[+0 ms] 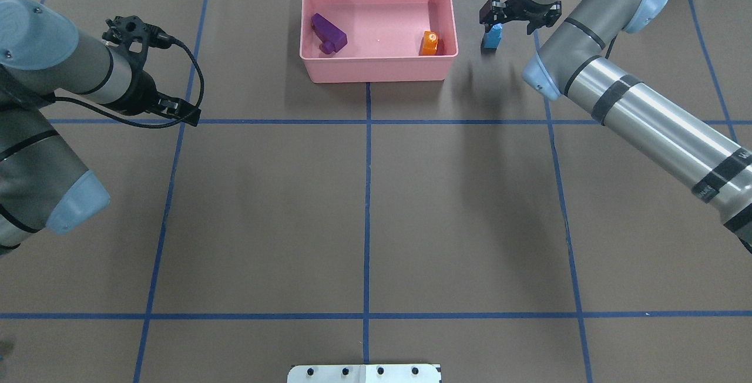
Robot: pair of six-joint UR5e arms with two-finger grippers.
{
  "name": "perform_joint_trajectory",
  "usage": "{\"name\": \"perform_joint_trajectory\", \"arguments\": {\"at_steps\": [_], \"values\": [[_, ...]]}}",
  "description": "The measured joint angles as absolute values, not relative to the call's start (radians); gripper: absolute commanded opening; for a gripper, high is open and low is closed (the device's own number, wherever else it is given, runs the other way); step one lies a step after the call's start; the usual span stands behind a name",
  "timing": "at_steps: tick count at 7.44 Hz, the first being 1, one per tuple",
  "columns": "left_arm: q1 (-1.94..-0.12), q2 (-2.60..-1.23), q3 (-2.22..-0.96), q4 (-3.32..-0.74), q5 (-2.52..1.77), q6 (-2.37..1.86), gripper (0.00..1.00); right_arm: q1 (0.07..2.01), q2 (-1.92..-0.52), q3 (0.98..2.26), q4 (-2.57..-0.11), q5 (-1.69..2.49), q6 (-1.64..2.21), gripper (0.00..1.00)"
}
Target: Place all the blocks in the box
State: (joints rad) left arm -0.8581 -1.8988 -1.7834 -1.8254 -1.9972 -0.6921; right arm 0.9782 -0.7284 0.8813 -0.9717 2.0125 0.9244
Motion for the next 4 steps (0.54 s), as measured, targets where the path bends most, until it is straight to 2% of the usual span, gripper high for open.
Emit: {"name": "perform_joint_trajectory", "arguments": {"at_steps": [2, 3, 4], "values": [[-0.857, -1.899, -1.784, -1.825, -1.997, -0.694, 1.0, 0.955, -0.705, 0.789, -0.85, 1.984, 0.983, 0.94], [-0.856, -1.899, -1.783, -1.825, -1.997, -0.694, 1.0, 0.945, -0.699, 0.753, -0.803, 1.971, 1.001, 0.7], [-0.855, -1.899, -1.781, -1.825, -1.997, -0.693, 1.0, 0.939, -0.697, 0.732, -0.777, 1.964, 1.013, 0.28]]}}
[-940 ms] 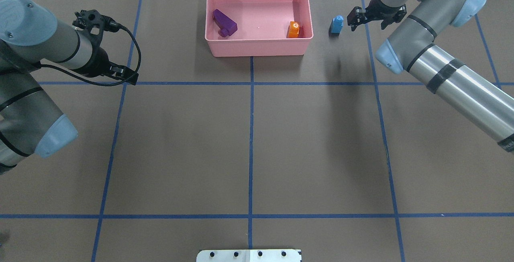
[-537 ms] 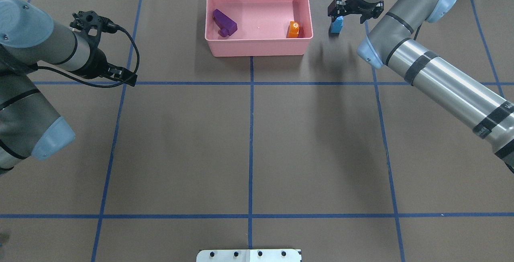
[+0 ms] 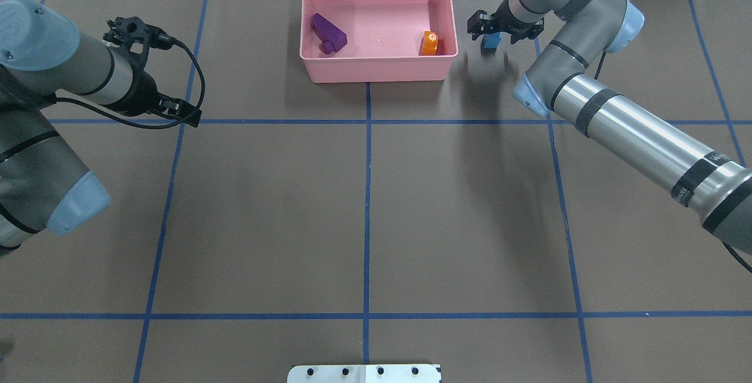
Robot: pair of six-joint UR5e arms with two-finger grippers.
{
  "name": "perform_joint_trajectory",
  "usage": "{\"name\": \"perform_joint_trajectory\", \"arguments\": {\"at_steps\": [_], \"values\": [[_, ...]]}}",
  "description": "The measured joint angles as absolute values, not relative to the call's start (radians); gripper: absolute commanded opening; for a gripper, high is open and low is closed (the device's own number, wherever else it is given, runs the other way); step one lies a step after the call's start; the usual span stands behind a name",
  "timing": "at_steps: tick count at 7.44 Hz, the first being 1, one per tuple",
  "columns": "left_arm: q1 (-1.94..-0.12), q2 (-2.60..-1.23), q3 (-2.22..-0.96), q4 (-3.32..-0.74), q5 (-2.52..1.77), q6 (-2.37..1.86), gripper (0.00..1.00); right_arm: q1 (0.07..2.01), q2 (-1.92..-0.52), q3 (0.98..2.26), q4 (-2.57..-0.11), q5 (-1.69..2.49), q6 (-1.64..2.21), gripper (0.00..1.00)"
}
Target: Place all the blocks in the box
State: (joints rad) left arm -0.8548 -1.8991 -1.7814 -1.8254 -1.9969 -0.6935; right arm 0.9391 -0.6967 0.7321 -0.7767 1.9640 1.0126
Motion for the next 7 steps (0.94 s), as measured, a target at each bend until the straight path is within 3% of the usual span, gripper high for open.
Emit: {"name": "perform_joint_trajectory", "arguments": {"at_steps": [1, 7], "values": [[-0.853, -1.899, -1.778, -1.825, -1.996, -0.694, 1.0, 0.937, -0.697, 0.723, -0.767, 1.962, 1.021, 0.0], [-0.85, -1.9, -1.768, -1.825, -1.992, -0.695, 1.0, 1.014, -0.655, 0.753, -0.783, 1.987, 1.039, 0.0]]}}
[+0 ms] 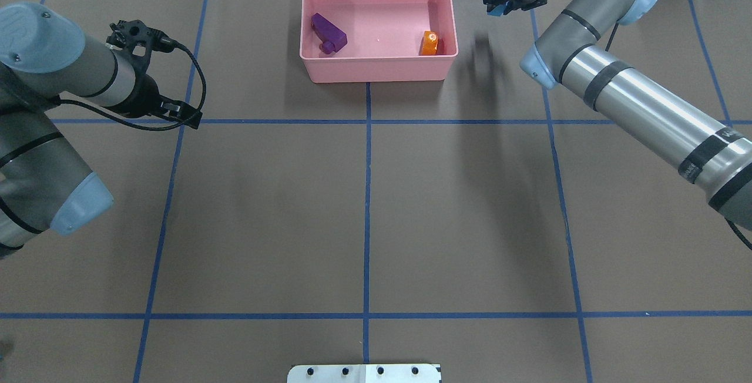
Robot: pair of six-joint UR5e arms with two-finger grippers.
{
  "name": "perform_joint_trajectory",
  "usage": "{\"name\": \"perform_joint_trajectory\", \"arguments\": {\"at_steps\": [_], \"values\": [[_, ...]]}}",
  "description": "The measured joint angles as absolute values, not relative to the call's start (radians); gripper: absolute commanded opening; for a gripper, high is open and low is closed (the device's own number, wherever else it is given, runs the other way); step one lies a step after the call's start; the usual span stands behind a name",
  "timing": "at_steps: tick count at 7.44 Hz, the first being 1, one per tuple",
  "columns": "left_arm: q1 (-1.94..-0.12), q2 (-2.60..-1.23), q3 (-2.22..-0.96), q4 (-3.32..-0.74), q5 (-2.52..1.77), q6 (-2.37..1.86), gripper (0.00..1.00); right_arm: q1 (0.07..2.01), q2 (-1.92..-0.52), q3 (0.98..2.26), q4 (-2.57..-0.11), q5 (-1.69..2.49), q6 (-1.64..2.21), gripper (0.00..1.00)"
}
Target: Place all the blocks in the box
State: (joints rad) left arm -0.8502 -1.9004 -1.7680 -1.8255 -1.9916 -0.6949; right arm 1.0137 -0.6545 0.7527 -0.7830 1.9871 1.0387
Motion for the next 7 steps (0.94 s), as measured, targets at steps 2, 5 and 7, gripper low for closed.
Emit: {"name": "perform_joint_trajectory", "arguments": {"at_steps": [2, 5, 7], "values": [[-0.85, -1.899, -1.767, -1.825, -1.991, -0.695, 1.0, 1.036, -0.599, 0.844, -0.919, 2.018, 1.118, 0.0], [-0.85, -1.899, -1.767, -1.825, -1.992, -0.696, 1.0, 0.975, -0.515, 0.967, -1.174, 2.02, 1.189, 0.0], [-0.849, -1.899, -1.767, -1.825, -1.992, -0.7, 1.0, 0.928, -0.534, 1.061, -1.312, 2.01, 1.151, 0.0]]}}
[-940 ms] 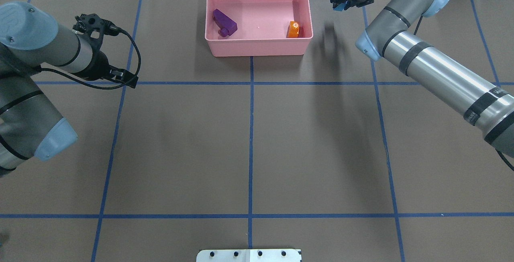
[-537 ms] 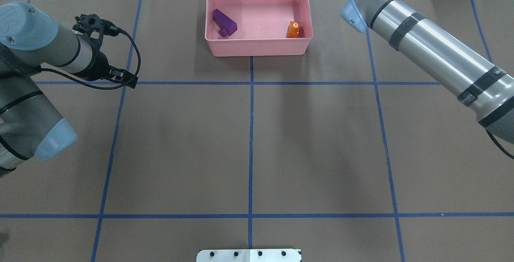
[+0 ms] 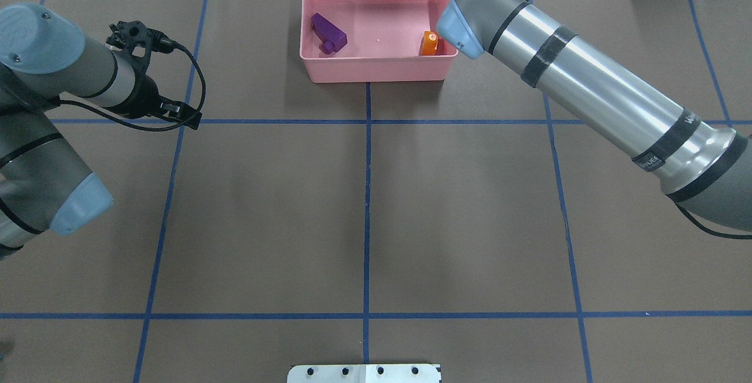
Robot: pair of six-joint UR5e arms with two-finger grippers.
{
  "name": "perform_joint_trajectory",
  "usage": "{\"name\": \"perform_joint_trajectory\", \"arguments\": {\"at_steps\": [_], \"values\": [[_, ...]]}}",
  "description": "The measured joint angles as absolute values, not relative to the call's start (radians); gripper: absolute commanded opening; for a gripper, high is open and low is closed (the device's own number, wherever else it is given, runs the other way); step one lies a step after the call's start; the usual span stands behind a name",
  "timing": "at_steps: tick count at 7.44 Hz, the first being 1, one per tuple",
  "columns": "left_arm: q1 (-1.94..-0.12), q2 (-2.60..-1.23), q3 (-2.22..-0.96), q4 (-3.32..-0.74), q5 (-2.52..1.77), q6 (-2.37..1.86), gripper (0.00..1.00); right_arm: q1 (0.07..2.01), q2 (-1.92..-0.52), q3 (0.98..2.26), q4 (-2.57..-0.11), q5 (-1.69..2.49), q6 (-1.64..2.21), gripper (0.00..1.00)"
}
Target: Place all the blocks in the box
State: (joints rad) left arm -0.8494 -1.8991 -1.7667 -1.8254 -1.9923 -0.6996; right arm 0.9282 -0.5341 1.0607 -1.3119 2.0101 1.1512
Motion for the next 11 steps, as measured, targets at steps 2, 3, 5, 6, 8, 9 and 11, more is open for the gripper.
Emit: {"name": "perform_joint_trajectory", "arguments": {"at_steps": [2, 3, 5, 6, 8, 9, 11], "values": [[-0.848, -1.903, -1.767, -1.826, -1.991, -0.727, 1.0, 0.89, -0.596, 1.128, -1.359, 1.965, 1.084, 0.0], [-0.847, -1.905, -1.768, -1.827, -1.991, -0.737, 1.0, 0.877, -0.615, 1.141, -1.364, 1.952, 1.072, 0.0], [-0.847, -1.905, -1.768, -1.828, -1.991, -0.743, 1.0, 0.852, -0.625, 1.15, -1.365, 1.93, 1.065, 0.0], [-0.847, -1.905, -1.768, -1.828, -1.991, -0.744, 1.0, 0.845, -0.626, 1.15, -1.364, 1.92, 1.064, 0.0], [-0.846, -1.905, -1.769, -1.828, -1.991, -0.744, 1.0, 0.843, -0.628, 1.149, -1.362, 1.887, 1.04, 0.0], [-0.845, -1.905, -1.769, -1.828, -1.991, -0.745, 1.0, 0.843, -0.63, 1.149, -1.361, 1.876, 1.018, 0.17], [-0.843, -1.905, -1.768, -1.829, -1.99, -0.744, 1.0, 0.842, -0.635, 1.148, -1.357, 1.87, 1.002, 0.98]]}}
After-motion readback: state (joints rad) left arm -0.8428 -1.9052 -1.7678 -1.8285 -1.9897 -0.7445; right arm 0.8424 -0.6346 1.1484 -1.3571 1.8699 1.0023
